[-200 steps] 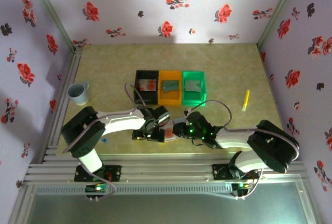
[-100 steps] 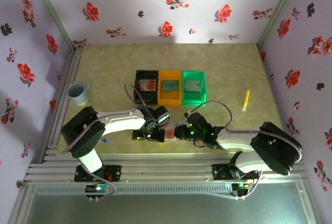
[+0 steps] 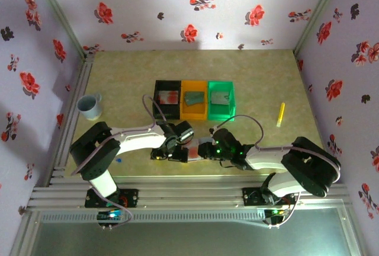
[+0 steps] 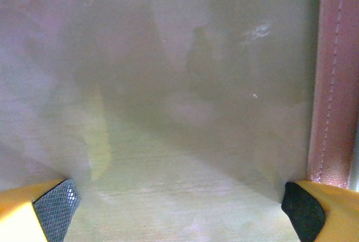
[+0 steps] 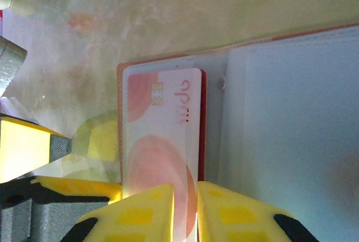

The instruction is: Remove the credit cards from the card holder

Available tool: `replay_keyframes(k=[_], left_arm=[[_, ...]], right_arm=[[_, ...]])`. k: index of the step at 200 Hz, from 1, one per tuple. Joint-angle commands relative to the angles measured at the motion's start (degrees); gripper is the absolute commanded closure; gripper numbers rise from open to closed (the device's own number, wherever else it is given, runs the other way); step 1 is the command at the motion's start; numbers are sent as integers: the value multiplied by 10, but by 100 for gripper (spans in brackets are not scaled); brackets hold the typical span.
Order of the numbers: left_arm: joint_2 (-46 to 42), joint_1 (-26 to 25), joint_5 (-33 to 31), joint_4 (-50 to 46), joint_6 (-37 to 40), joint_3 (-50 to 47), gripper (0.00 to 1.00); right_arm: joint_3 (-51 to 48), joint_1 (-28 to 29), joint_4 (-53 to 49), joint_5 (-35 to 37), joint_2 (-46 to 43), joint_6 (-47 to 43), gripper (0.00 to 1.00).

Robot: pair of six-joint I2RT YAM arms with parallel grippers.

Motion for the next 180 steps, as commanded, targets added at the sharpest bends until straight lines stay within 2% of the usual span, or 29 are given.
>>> replay_keyframes(k=[1, 95, 155, 180], left_arm=[[66, -17, 54, 87, -10, -42, 0], [69, -17, 54, 87, -10, -42, 0], [69, -17, 55, 87, -10, -42, 0], [69, -17, 55, 87, -10, -42, 0]], right_arm=[[-3, 5, 50, -46, 4, -6, 84], [-6, 5, 69, -70, 2, -10, 92], [-8, 5, 64, -67, -3, -12, 100], [-8, 5, 53, -60, -10, -16, 100]])
